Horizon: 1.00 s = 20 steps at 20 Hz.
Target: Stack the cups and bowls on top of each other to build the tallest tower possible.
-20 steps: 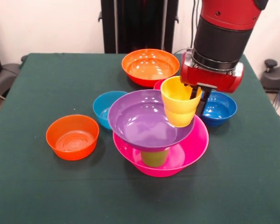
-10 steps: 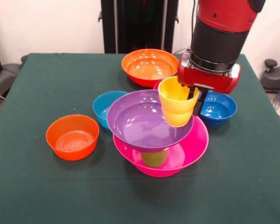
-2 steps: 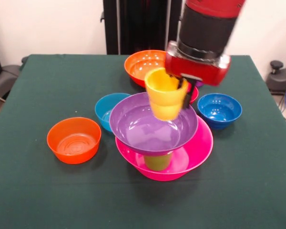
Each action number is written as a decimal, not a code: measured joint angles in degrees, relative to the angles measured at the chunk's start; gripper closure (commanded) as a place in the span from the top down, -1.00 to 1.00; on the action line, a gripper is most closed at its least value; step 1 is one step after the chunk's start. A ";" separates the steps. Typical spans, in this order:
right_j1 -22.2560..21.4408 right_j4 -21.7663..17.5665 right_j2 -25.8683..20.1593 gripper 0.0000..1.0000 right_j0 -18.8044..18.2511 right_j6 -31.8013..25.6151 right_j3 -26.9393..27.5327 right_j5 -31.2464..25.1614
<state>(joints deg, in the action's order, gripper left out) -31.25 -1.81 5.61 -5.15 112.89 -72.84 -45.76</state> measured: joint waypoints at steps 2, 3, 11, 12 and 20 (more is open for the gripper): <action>-1.46 -0.03 0.03 -1.00 -1.43 0.00 -0.94 0.00; -2.22 -0.06 0.06 -1.00 -2.23 0.00 -1.39 0.01; -3.22 -0.15 0.08 -1.00 -3.69 0.00 -1.72 1.26; -3.08 -0.14 0.08 -1.00 -3.53 0.00 -1.72 1.98; -2.68 -0.14 0.07 -1.00 -1.64 0.00 -2.42 5.24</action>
<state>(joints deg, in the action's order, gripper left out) -33.93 -1.95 5.68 -6.79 112.89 -75.26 -40.52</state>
